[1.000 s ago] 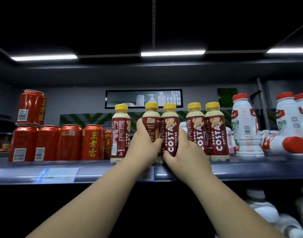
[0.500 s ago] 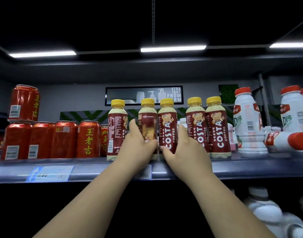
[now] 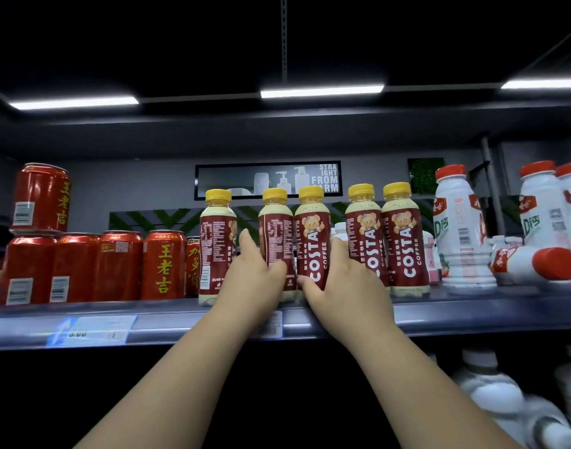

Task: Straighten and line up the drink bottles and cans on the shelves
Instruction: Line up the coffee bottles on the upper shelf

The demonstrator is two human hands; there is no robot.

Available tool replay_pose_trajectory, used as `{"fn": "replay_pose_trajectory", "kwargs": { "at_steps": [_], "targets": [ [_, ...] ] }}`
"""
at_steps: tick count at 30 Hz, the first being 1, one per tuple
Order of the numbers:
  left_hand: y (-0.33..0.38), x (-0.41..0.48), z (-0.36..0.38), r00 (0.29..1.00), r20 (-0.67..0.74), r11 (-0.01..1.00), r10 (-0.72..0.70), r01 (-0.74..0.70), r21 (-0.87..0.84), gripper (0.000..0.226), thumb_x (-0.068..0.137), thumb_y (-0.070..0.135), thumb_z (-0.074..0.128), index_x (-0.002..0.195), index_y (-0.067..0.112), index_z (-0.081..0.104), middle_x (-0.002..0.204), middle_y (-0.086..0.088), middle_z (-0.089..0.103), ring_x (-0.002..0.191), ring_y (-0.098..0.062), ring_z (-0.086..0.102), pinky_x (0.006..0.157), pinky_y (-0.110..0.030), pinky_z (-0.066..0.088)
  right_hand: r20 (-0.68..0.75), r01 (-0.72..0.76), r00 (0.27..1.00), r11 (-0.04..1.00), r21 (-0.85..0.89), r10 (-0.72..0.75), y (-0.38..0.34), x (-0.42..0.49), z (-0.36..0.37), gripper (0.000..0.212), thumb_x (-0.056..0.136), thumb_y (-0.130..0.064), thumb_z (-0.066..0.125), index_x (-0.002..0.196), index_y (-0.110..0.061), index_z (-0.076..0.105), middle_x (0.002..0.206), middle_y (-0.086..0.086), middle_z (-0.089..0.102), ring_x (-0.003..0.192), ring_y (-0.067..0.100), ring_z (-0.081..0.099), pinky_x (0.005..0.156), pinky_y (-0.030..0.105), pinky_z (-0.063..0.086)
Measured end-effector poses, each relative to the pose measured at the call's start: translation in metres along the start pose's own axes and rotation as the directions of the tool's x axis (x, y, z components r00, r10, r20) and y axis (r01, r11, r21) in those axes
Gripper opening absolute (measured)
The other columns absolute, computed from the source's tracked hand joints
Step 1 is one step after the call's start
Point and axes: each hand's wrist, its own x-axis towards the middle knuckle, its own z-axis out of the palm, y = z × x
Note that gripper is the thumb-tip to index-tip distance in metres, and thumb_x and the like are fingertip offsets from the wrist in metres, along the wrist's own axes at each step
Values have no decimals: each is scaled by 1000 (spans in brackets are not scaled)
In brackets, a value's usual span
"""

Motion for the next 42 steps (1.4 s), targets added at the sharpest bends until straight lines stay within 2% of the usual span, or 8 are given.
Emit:
{"fn": "replay_pose_trajectory", "kwargs": {
  "at_steps": [8,11,15,28,35,38,40,42],
  "targets": [
    [2,-3,-1,1000,23,1000,-9,9,9,88,91,32,61,154,21,0,119,1,56,89,-10,57,80,-31,45,-17,17,1000,1000,-17,-18,0,-2,-1,75,93,-53,55,148,-15,21,120,6,63,104,29,63,73,36,43],
    [4,-5,-2,1000,-11,998,16,-15,58,97,86,37,69,153,23,1,133,-3,51,111,-19,56,92,-35,45,-15,6,1000,1000,-17,-6,0,-2,-1,74,93,-54,55,147,-16,22,119,6,63,104,29,63,72,36,43],
    [4,-4,-2,1000,2,1000,-9,9,16,79,92,29,56,152,22,6,102,4,59,85,-13,59,74,-32,47,-5,-4,1000,1000,-15,4,1,-1,-2,69,92,-54,56,142,-17,26,116,5,63,101,29,63,71,35,41],
    [2,-5,0,996,50,994,78,-82,76,56,89,42,62,132,24,32,100,10,54,86,-10,55,74,-29,44,-19,-17,1000,1000,-9,17,0,-2,0,59,91,-52,55,135,-17,35,110,3,63,95,28,62,69,34,40],
    [-2,-19,-3,969,-95,974,226,-223,42,66,86,34,65,142,28,30,120,13,48,108,-6,49,89,-28,42,-7,-28,1000,1000,0,28,1,-4,0,65,89,-54,57,139,-19,35,115,1,61,100,23,60,74,34,45],
    [-19,-33,-19,840,-322,895,437,-371,248,68,82,24,71,140,18,37,125,5,48,112,-9,42,94,-28,35,-8,-29,1000,999,31,29,1,-4,1,69,89,-55,57,143,-19,35,125,1,55,108,21,56,84,36,49],
    [-35,-36,-35,799,-446,910,404,-302,283,70,77,21,76,136,16,40,128,-6,48,113,-18,40,97,-34,35,-25,-27,999,999,23,28,-1,-5,2,70,89,-54,57,145,-18,36,130,2,53,112,23,55,88,37,48],
    [-42,-31,-50,896,-396,969,200,-120,217,81,77,34,79,140,20,30,135,-7,40,120,-21,38,102,-38,35,-56,-22,998,999,23,23,-2,-8,2,71,89,-51,59,146,-16,36,134,4,51,115,25,54,89,37,47]
  ]
}}
